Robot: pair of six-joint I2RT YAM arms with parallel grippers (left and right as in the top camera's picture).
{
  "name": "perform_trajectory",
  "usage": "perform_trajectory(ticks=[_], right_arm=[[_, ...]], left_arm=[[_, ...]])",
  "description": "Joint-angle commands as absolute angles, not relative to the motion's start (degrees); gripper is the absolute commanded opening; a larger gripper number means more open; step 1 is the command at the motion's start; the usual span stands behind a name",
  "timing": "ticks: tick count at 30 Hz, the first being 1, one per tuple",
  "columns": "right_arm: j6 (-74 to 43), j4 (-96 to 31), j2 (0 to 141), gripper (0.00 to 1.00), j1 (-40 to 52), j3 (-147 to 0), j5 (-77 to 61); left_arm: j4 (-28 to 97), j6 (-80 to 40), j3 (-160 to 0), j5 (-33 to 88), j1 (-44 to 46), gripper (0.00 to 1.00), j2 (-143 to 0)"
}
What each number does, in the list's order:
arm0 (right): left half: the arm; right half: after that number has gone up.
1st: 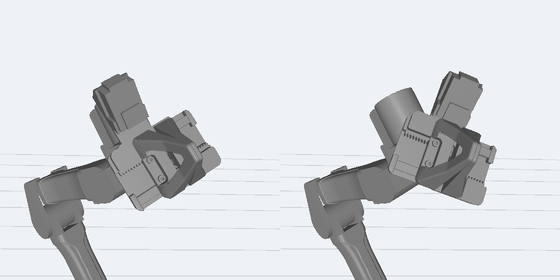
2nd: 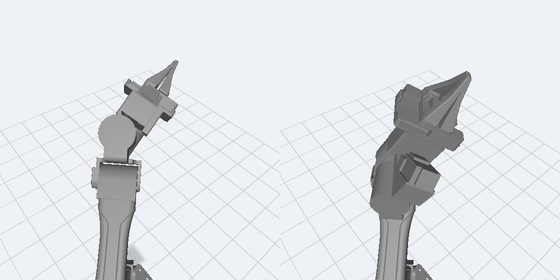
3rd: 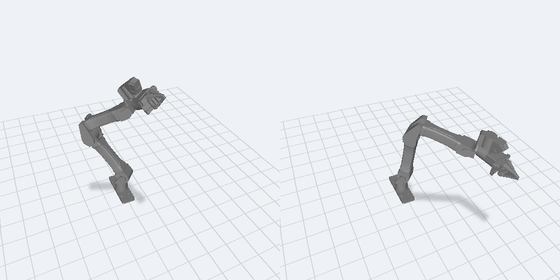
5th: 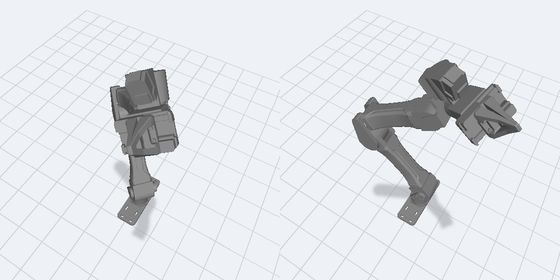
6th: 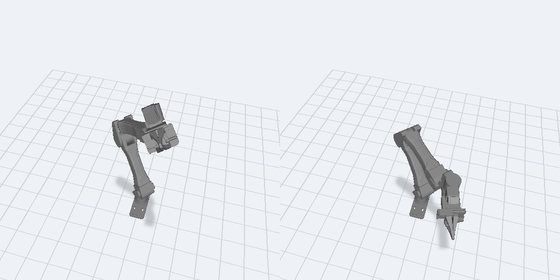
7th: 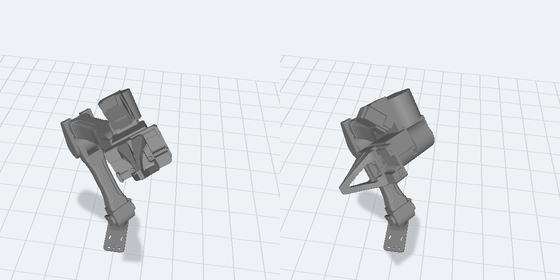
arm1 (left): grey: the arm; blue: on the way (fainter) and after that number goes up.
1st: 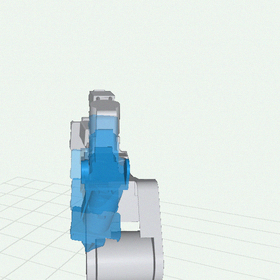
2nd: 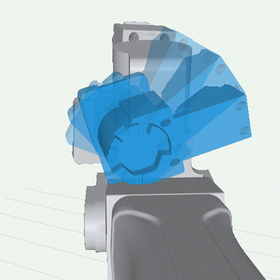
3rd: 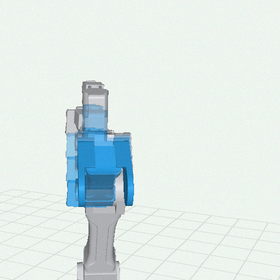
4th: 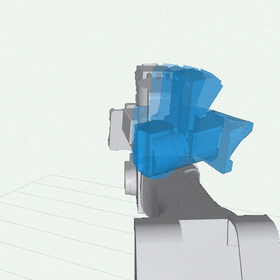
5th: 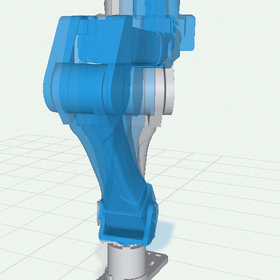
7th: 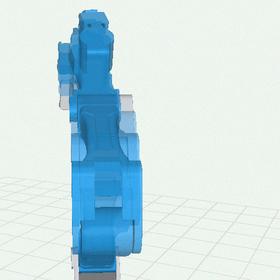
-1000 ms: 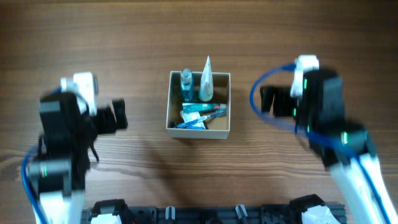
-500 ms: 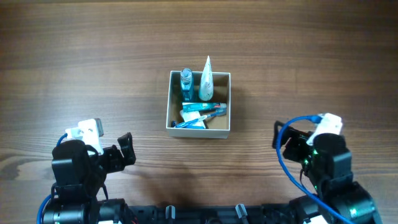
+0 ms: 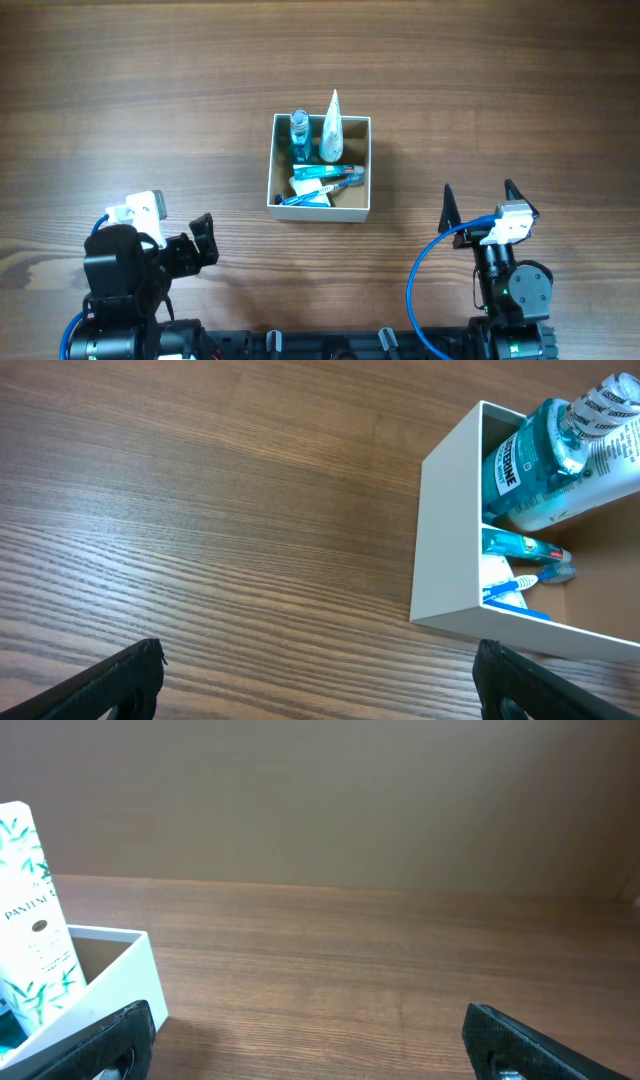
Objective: Pack container
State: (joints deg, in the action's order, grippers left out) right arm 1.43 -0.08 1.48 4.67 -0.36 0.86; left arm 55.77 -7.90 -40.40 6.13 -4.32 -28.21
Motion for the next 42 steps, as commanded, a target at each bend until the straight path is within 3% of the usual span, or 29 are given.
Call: perform_trajectory(ticks=[1, 13, 16, 18, 20, 23, 25, 42], right_arm=[[2.2, 0.3, 1.3, 1.00, 4.3, -0.3, -0.7], [2.2, 0.3, 1.4, 1.00, 4.3, -0.3, -0.7], [2.2, 0.3, 1.4, 1.00, 4.3, -0.3, -0.7], [2.2, 0.3, 1.4, 1.00, 4.3, -0.3, -0.7], [2.2, 0.3, 1.4, 1.00, 4.3, -0.3, -0.7], [2.2, 0.3, 1.4, 1.00, 4.3, -0.3, -0.7], [2.2, 0.3, 1.4, 1.00, 4.3, -0.3, -0.7], [2.2, 0.3, 1.4, 1.00, 4.3, -0.3, -0.7]], left_arm=[[55.6, -8.6, -40.1, 7.9, -4.6, 1.00, -27.9], [59.2, -8.6, -39.9, 8.9, -4.5, 1.00, -27.2], [57.9, -8.1, -35.4, 8.9, -4.7, 1.00, -16.1], [51.2, -7.7, -28.6, 8.9, -4.8, 1.00, -6.2], [35.2, -3.1, -19.4, 8.7, -4.1, 1.00, -1.1], [12.2, -0.2, -5.7, 8.5, -2.4, 1.00, -0.2], [4.9, -0.2, -0.9, 8.0, -2.3, 1.00, -0.2], [3.6, 0.9, -0.3, 9.0, -1.9, 1.00, -0.3]])
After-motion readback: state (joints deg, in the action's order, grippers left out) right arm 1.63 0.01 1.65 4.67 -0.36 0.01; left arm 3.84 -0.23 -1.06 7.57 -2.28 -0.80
